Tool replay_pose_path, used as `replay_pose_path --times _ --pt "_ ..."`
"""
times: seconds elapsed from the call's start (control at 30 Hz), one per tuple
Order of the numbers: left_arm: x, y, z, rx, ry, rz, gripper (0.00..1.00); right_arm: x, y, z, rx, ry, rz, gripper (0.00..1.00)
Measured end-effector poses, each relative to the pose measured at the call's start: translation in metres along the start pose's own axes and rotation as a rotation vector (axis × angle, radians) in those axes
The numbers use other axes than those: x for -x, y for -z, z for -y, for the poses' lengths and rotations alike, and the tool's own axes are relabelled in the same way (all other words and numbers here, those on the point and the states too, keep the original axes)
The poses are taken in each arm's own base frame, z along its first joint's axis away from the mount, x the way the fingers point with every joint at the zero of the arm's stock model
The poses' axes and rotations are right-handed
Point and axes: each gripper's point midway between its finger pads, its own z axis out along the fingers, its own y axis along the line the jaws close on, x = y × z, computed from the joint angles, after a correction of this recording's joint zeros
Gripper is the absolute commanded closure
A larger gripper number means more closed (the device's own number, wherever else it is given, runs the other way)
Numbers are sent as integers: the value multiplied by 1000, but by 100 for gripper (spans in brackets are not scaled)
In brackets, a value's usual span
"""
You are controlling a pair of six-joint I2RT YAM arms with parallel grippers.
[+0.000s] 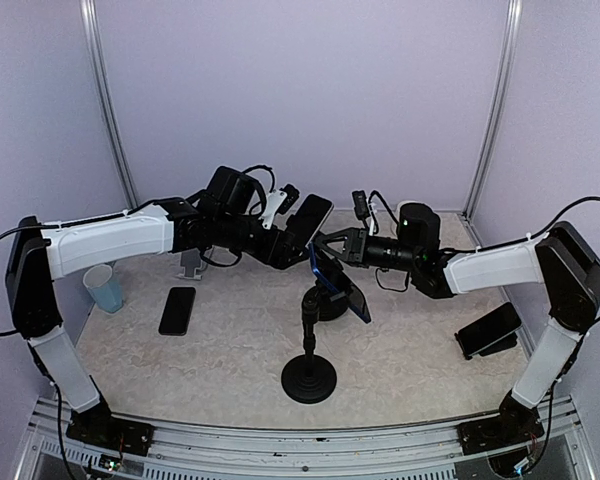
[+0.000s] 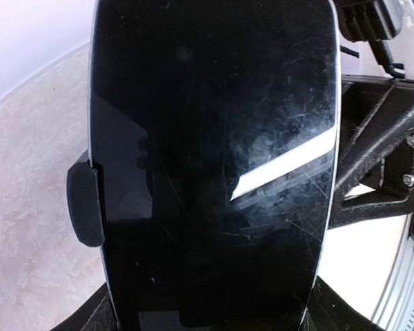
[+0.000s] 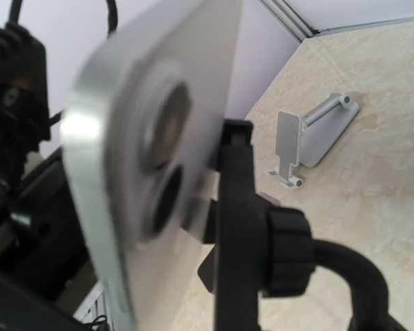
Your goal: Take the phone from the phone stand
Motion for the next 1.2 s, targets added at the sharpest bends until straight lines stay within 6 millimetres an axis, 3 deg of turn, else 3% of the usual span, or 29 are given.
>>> replay_pose_path --times 0.47,0.67,1.03,1.2 --pt "3 7 13 -88 30 8 71 -2 1 -2 10 7 -15 100" --pt "4 8 28 -145 41 6 71 -4 1 -3 18 10 -24 100" --pt "19 12 41 -191 38 64 72 -7 1 -2 16 6 -39 100" --pt "37 32 40 -182 41 122 72 -7 1 -2 15 9 -39 100"
